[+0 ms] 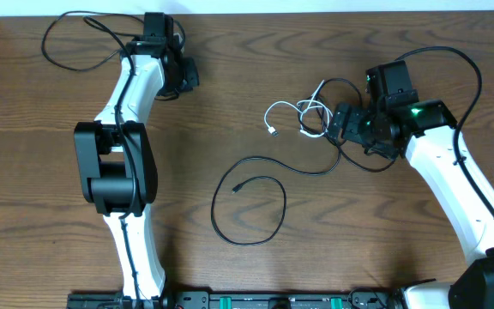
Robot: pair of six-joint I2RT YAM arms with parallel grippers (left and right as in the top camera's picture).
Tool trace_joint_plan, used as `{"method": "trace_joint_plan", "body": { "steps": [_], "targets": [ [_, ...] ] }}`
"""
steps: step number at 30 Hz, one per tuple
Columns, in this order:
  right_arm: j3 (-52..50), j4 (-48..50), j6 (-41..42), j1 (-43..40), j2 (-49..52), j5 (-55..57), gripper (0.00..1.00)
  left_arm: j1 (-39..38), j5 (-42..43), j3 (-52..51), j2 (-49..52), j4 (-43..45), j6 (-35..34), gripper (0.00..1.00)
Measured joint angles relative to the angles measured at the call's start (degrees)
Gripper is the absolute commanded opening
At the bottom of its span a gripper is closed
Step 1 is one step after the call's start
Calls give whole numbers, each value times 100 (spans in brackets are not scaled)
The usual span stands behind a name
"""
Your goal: Untangle cables
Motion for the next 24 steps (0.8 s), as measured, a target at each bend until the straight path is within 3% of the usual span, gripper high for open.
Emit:
{"method": "trace_joint_plan", "body": {
  "steps": [24],
  "targets": [
    [0,-50,0,0,0,0,99,-59,-286,-11,601,1200,-44,8]
  ]
}}
